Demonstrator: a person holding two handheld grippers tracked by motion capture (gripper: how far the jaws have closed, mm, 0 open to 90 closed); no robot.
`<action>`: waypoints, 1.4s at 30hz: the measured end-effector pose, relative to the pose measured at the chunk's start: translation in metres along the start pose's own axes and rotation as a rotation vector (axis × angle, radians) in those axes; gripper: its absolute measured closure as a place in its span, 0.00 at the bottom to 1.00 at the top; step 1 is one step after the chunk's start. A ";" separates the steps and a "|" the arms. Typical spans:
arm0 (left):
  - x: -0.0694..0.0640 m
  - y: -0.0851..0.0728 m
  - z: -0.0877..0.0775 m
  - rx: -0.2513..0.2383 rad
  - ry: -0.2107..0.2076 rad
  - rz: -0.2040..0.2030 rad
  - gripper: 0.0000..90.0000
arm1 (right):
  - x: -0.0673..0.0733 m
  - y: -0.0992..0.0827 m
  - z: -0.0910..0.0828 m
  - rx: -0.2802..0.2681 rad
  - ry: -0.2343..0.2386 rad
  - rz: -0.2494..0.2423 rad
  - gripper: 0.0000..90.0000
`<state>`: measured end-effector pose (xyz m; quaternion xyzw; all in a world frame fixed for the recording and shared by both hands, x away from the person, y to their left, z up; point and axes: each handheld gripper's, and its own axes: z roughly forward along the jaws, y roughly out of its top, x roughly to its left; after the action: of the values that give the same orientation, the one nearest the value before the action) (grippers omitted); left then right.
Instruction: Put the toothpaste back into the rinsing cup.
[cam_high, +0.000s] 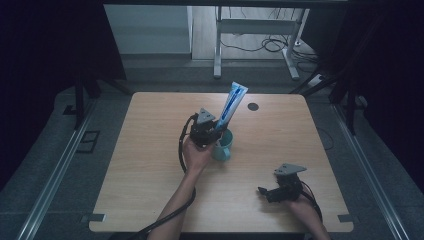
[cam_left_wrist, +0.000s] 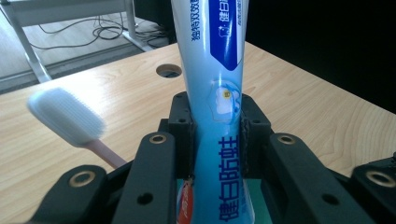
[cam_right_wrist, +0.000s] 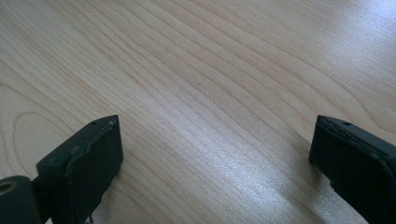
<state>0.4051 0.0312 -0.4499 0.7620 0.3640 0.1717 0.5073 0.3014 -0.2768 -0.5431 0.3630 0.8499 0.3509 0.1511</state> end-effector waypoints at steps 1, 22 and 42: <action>0.000 -0.001 0.001 0.004 0.002 0.002 0.80 | 0.000 0.000 0.000 0.001 0.000 0.002 0.03; -0.004 -0.018 0.018 0.052 0.015 -0.002 0.80 | 0.000 0.000 0.000 0.001 0.000 0.002 0.03; -0.003 -0.021 0.017 0.081 -0.010 -0.007 0.78 | 0.000 0.000 0.000 0.001 0.000 0.002 0.03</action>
<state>0.4063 0.0228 -0.4763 0.7816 0.3708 0.1513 0.4782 0.3013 -0.2767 -0.5431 0.3638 0.8496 0.3509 0.1505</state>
